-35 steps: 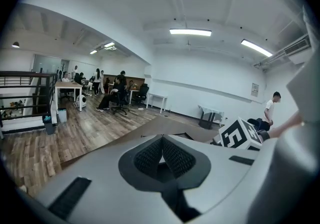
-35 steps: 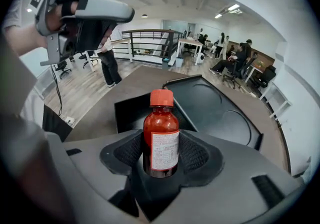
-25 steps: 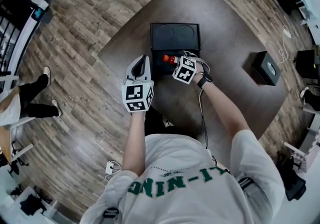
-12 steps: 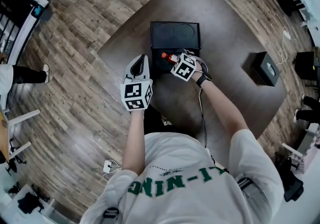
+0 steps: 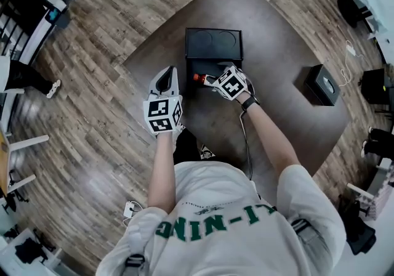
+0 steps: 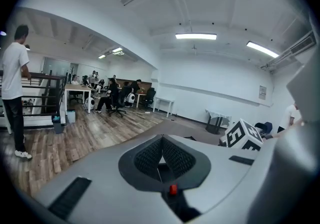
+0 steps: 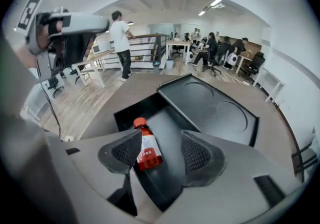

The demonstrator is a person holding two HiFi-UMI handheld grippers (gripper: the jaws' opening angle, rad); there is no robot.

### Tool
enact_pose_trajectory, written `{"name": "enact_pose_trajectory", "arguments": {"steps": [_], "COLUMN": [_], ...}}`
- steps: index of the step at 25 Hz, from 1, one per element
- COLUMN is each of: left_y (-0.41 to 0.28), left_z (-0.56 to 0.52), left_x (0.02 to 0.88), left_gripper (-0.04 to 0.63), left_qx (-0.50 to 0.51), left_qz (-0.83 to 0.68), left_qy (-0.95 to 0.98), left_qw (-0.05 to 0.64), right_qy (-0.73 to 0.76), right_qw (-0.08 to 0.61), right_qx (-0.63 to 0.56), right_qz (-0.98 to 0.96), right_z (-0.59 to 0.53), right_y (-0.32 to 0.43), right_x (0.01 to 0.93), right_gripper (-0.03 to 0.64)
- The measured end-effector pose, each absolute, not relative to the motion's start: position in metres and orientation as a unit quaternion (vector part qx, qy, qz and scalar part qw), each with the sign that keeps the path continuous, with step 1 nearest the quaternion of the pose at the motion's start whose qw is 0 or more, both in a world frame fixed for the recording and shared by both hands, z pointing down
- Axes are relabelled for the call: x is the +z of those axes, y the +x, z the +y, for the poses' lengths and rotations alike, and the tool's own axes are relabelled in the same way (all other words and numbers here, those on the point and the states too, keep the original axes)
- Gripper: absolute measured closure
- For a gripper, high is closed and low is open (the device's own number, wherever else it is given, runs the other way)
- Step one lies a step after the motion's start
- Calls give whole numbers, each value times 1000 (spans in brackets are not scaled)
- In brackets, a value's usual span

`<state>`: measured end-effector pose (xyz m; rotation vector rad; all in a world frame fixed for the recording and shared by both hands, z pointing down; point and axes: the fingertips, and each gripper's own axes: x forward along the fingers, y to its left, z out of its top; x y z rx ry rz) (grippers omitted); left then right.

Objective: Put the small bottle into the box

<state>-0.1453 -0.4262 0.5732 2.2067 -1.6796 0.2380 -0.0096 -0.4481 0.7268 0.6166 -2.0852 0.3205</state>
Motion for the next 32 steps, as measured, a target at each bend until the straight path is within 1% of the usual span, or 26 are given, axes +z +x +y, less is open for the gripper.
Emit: {"name": "enact_pose_trajectory", "arguments": {"steps": [7, 13, 22, 25, 28, 32], "left_y": [-139, -123, -91, -83, -77, -68], "left_z": [-394, -372, -337, -325, -315, -302], "left_x": [548, 523, 491, 479, 466, 454], "left_gripper": [582, 583, 583, 583, 583, 583], "left_qx": [86, 83, 77, 74, 67, 63], "left_qz": [-593, -585, -574, -571, -572, -572], "left_qy": [785, 796, 808, 812, 814, 815], "left_qw": [158, 135, 109, 95, 81, 65], "right_qy": [325, 380, 463, 489, 521, 550], "right_qw": [355, 289, 188, 149, 109, 73], "right_qx": [177, 177, 165, 149, 109, 64], "right_qz": [-858, -861, -850, -847, -839, -829], "right_z": [-426, -399, -359, -347, -336, -318], "right_y": [9, 30, 69, 76, 84, 95], "right_x": [679, 630, 557, 529, 494, 457], "right_gripper": [377, 407, 431, 457, 508, 549]}}
